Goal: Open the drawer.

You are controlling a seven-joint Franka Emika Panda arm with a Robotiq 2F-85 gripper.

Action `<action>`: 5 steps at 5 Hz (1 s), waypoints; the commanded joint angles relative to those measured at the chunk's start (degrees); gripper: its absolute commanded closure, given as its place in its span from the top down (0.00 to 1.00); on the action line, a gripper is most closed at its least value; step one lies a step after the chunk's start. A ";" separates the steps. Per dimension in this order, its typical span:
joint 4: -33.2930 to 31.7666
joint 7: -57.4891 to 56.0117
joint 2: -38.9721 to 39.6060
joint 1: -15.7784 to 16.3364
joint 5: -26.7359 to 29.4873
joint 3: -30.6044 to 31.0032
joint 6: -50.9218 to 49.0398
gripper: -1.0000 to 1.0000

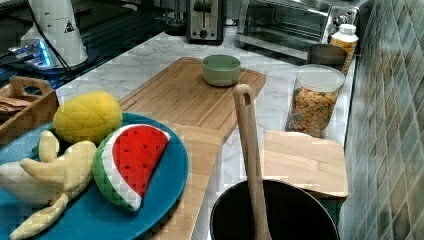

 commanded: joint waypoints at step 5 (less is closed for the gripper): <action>-17.85 -41.91 -8.85 -1.73 -4.82 -2.58 11.05 1.00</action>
